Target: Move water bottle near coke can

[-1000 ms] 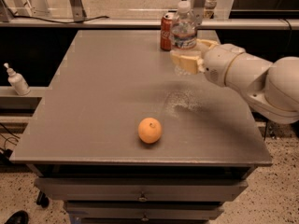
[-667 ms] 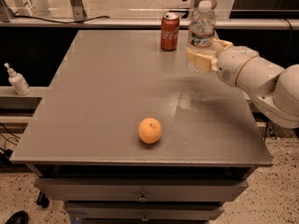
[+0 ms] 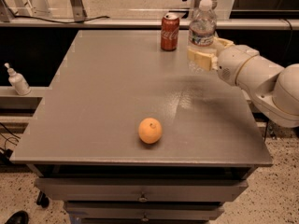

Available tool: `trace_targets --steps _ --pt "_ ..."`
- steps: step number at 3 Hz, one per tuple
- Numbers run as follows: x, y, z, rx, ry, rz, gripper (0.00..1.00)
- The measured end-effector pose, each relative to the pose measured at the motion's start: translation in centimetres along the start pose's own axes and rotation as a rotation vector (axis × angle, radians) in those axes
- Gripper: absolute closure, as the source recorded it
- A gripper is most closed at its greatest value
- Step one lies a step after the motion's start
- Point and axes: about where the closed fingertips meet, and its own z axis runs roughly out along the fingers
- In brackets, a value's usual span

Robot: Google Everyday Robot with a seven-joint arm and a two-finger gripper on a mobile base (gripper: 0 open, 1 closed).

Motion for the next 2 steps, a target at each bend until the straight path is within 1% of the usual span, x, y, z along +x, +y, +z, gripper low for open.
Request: trace_targets --steps 1,2 --pt "0.4 -2.1 1.4 0.044 -0.017 0.000 1.00" --pt "1.1 -4.9 3.2 0.089 -0.032 0.009 1.00"
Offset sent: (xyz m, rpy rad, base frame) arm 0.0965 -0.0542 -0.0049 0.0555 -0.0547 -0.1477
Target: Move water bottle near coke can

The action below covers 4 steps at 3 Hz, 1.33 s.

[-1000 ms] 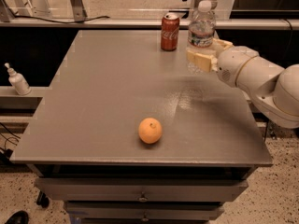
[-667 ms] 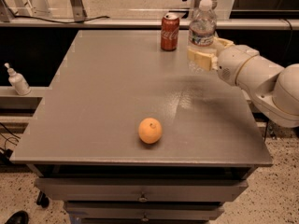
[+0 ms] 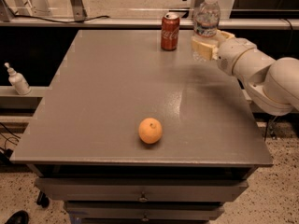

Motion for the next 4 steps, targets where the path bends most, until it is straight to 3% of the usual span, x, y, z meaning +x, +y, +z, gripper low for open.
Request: trace_targets --steps 2,4 --pt "1.2 -4.2 4.4 0.043 -0.016 0.039 1.00" --pt "3.0 -3.5 8.2 -0.019 0.026 0.103 1.00"
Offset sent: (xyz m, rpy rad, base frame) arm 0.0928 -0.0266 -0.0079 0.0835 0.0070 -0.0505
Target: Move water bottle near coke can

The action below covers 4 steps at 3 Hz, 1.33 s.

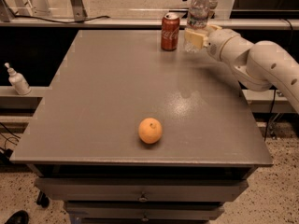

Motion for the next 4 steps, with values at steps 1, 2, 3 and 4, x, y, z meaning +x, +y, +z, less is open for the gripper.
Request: trace_targets --steps 1,2,3,4 --pt "1.3 0.3 0.9 -0.022 0.032 0.021 1.00" --pt "2.2 0.4 1.3 -0.029 0.053 0.029 1.00" --pt "2.8 0.4 1.5 -0.029 0.069 0.033 0.82" --pt "3.4 0.5 1.6 -0.029 0.079 0.039 0.58"
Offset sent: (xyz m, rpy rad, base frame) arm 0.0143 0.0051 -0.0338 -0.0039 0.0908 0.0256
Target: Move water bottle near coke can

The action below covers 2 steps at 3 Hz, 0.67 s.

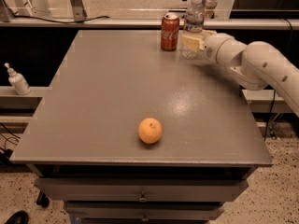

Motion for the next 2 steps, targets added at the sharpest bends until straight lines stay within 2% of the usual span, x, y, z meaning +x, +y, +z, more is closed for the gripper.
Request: trace_targets --steps 2 --pt "0.52 0.04 -0.08 0.003 0.008 0.006 0.13"
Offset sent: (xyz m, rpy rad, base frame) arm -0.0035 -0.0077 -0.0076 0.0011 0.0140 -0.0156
